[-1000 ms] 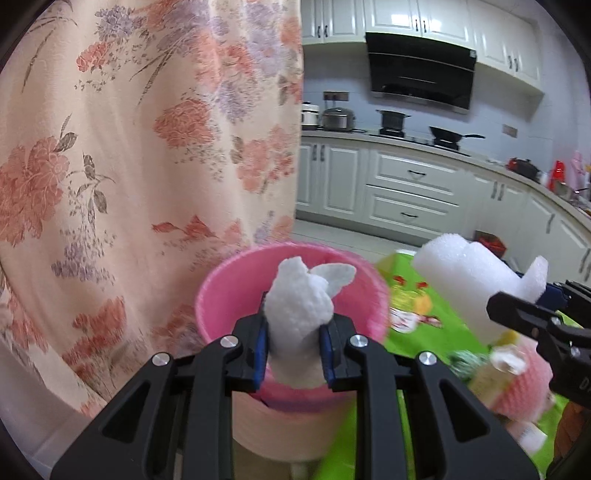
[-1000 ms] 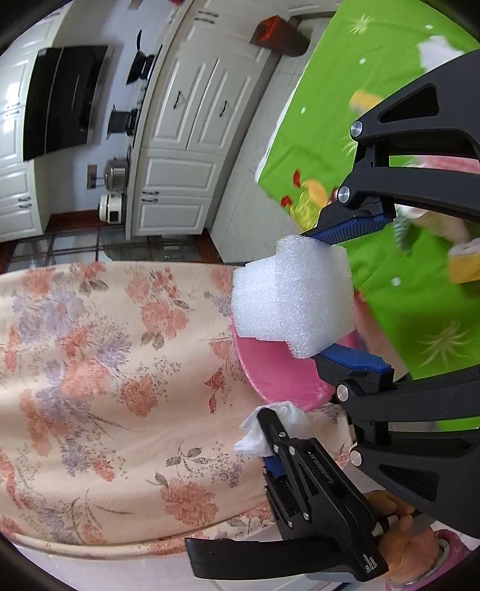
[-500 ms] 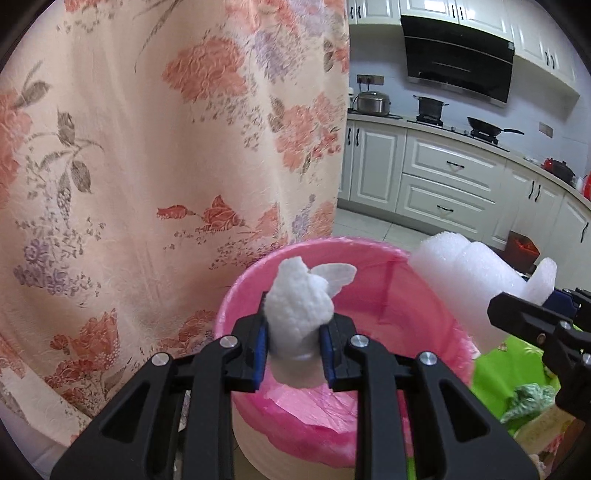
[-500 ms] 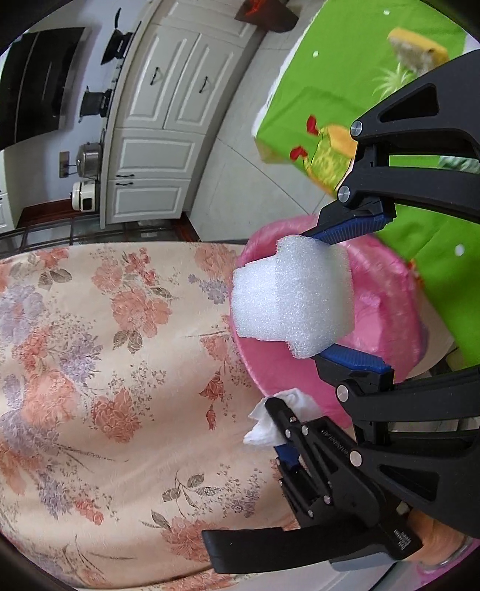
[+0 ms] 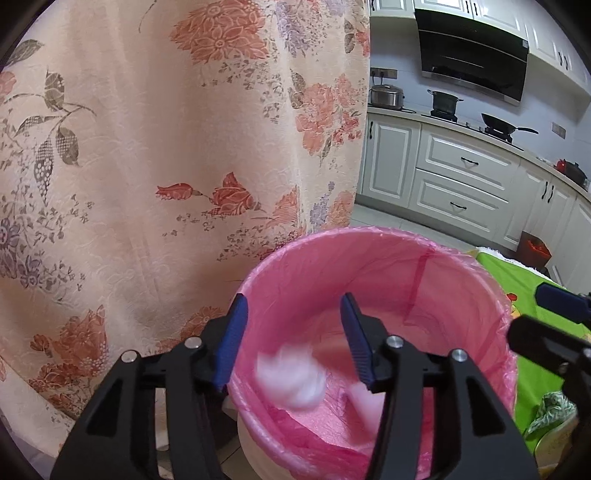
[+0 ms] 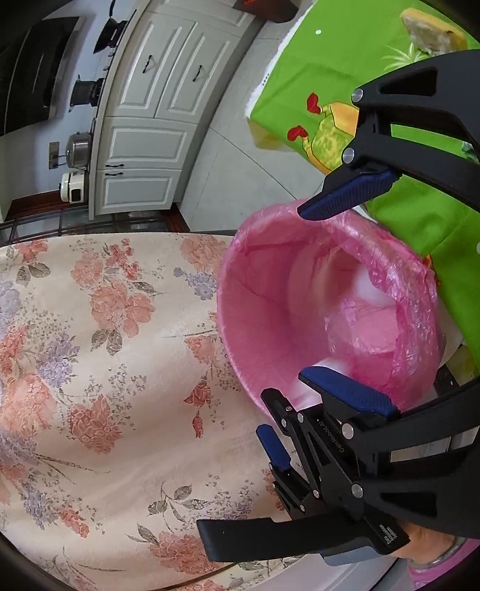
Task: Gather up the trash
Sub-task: 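Open both tools over the pink bin to drop the foam and tissue, then move both open tools back to the trash pile on the table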
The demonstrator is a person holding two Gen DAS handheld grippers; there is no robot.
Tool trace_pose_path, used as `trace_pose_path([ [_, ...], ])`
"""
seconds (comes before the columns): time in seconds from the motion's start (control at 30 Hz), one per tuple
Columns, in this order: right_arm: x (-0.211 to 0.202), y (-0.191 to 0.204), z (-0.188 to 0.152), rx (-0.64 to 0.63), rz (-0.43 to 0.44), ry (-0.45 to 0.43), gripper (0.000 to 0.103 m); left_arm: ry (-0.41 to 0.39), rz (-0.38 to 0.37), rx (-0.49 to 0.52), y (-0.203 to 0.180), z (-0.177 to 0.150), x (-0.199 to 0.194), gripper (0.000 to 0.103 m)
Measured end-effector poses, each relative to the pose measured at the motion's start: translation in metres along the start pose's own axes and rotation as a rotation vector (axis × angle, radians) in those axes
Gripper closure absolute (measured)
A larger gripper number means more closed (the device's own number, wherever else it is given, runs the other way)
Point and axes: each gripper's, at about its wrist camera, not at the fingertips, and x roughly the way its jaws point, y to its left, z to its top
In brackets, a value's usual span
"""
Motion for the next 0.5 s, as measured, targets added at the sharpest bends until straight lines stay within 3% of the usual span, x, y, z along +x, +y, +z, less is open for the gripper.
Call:
trace_pose_path([
  [0.3,-0.042,0.004,-0.001,-0.013,-0.049,-0.044,0.025,-0.034,0.009,-0.003,-0.002,-0.002,-0.027,0.031],
  [0.5,-0.098,0.004,-0.004,-0.014,-0.101,-0.113,0.025,-0.071,-0.006,0.015,-0.014,-0.004,-0.058,0.023],
])
